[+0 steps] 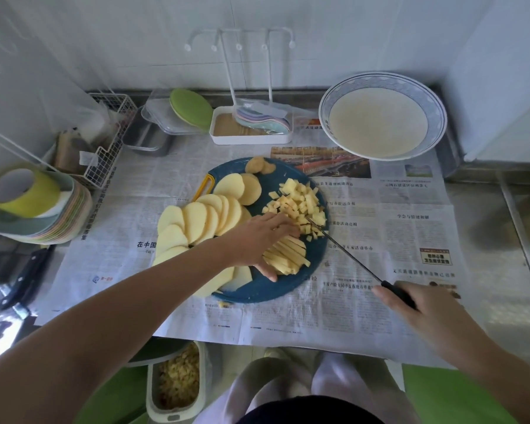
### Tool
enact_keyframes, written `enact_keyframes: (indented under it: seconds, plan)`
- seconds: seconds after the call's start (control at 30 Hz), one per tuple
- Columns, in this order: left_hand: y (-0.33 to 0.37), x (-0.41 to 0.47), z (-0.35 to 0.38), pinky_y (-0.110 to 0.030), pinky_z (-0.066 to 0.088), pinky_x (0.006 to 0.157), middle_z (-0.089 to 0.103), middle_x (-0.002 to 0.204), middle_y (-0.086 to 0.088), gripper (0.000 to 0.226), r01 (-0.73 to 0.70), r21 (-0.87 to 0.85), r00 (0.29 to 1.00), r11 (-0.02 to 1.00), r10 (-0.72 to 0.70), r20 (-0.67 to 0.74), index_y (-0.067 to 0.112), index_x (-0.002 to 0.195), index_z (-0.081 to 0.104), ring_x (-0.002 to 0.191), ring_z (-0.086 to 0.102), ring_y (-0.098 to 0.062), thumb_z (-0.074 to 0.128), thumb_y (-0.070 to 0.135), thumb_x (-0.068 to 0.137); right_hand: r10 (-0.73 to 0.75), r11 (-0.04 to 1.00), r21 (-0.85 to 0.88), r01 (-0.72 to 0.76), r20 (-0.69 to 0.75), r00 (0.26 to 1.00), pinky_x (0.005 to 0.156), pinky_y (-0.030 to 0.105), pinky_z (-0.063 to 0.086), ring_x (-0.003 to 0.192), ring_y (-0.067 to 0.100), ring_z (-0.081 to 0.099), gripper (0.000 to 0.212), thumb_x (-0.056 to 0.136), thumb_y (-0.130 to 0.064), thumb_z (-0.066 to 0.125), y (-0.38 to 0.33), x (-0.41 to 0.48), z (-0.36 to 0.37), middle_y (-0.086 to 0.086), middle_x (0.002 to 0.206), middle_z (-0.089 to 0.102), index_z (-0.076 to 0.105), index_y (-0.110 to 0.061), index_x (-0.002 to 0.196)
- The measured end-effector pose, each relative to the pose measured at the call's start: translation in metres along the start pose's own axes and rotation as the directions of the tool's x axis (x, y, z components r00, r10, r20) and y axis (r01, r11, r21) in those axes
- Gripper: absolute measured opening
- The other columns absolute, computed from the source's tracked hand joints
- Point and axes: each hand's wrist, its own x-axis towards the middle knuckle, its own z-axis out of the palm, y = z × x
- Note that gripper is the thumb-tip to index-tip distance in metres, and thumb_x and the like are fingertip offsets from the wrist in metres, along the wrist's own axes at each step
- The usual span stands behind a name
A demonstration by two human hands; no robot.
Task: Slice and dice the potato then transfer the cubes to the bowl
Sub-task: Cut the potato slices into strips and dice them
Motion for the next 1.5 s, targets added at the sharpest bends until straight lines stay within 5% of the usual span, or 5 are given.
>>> enact_keyframes:
  seconds: [0.5, 0.83, 1.07, 1.5]
  plan:
    - [0.021, -0.007, 0.022, -0.035, 0.018, 0.112, 0.032, 0.142, -0.001, 0.093, 0.217, -0.002, 0.967, 0.976, -0.215, -0.14, 0.017, 0.143, 0.031, 0.13, 0.026, -0.02, 0.065, 0.067, 0.072, 0.014, 1.0, 0.024, -0.015, 0.045, 0.999, 0.047, 0.02, 0.03, 0.038, 0.007, 0.034, 0.054, 0.083, -0.065, 0.039, 0.014, -0.006, 0.028, -0.01, 0.04, 0.033, 0.039, -0.018, 0.057]
    - [0.067, -0.006, 0.065, -0.037, 0.037, 0.097, 0.048, 0.115, -0.008, 0.078, 0.5, -0.158, 0.723, 0.851, -0.511, -0.465, 0.008, 0.125, 0.05, 0.106, 0.047, -0.027, 0.063, 0.062, 0.07, 0.066, 0.997, 0.044, -0.067, 0.024, 0.998, 0.049, 0.02, 0.034, 0.042, 0.005, 0.038, 0.051, 0.086, -0.059, 0.035, 0.006, -0.002, 0.035, -0.007, 0.046, 0.038, 0.043, -0.018, 0.056]
    - [0.079, -0.011, 0.077, -0.037, 0.024, 0.11, 0.042, 0.132, -0.01, 0.087, 0.434, -0.413, 0.648, 0.801, -0.596, -0.475, 0.007, 0.137, 0.041, 0.123, 0.033, -0.024, 0.075, 0.043, 0.066, 0.039, 0.999, 0.029, -0.04, 0.026, 0.999, 0.049, 0.017, 0.035, 0.045, 0.005, 0.045, 0.05, 0.093, -0.056, 0.037, -0.006, 0.002, 0.051, -0.006, 0.049, 0.045, 0.045, -0.021, 0.059]
    - [0.088, -0.002, 0.083, -0.048, 0.037, 0.101, 0.05, 0.123, -0.016, 0.088, 0.57, -0.448, 0.49, 0.689, -0.723, -0.487, 0.002, 0.133, 0.046, 0.113, 0.046, -0.036, 0.077, 0.046, 0.064, 0.003, 1.0, 0.018, -0.005, 0.106, 0.994, 0.051, 0.024, 0.033, 0.048, 0.011, 0.043, 0.052, 0.096, -0.055, 0.034, -0.031, 0.025, 0.059, -0.004, 0.052, 0.042, 0.041, -0.019, 0.06]
